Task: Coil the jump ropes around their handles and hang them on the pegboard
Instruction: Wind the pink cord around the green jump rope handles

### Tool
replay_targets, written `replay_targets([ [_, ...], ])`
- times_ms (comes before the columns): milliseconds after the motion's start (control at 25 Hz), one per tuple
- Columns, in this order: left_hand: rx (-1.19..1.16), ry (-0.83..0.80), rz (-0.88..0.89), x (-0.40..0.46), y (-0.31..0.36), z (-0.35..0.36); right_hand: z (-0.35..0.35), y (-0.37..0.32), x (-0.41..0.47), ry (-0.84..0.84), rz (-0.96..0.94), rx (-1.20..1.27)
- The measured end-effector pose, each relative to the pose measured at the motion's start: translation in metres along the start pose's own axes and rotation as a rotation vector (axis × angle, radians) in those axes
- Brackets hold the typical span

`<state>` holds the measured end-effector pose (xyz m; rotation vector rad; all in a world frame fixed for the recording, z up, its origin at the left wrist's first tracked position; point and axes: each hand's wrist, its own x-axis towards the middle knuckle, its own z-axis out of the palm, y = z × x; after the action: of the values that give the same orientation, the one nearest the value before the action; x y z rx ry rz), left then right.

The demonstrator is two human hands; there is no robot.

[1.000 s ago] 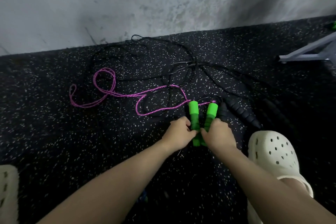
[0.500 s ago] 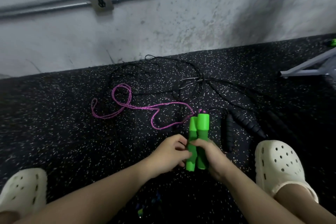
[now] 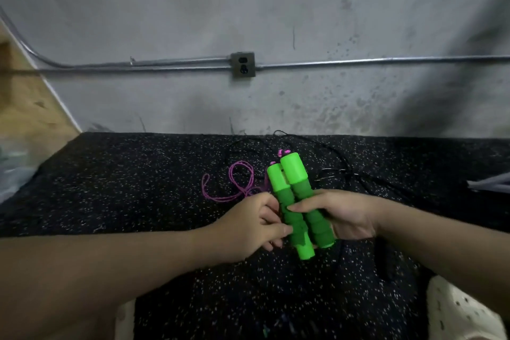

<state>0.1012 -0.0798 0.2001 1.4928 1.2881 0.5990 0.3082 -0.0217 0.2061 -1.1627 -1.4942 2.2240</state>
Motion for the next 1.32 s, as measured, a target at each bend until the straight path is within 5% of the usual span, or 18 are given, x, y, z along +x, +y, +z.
replay_targets([
  [160, 0.008, 0.064, 0.068, -0.042, 0.023, -0.016, 0.036, -0.039, -0.033, 0.006, -0.044, -0.207],
  [320, -0.285, 0.013, 0.068, -0.055, 0.052, -0.024, 0.059, -0.047, -0.069, -0.054, -0.058, -0.308],
  [560, -0.436, 0.036, 0.219, -0.061, 0.076, -0.004, 0.067, -0.046, -0.105, -0.108, -0.017, 0.055],
  [800, -0.458, 0.159, 0.267, -0.068, 0.077, 0.001, 0.068, -0.046, -0.101, -0.19, 0.039, 0.165],
  [1160, -0.534, 0.063, 0.164, -0.076, 0.074, -0.002, 0.084, -0.043, -0.097, -0.141, 0.073, 0.043],
  [1320, -0.534, 0.032, 0.201, -0.07, 0.078, -0.009, 0.083, -0.044, -0.098, -0.262, -0.024, 0.127],
])
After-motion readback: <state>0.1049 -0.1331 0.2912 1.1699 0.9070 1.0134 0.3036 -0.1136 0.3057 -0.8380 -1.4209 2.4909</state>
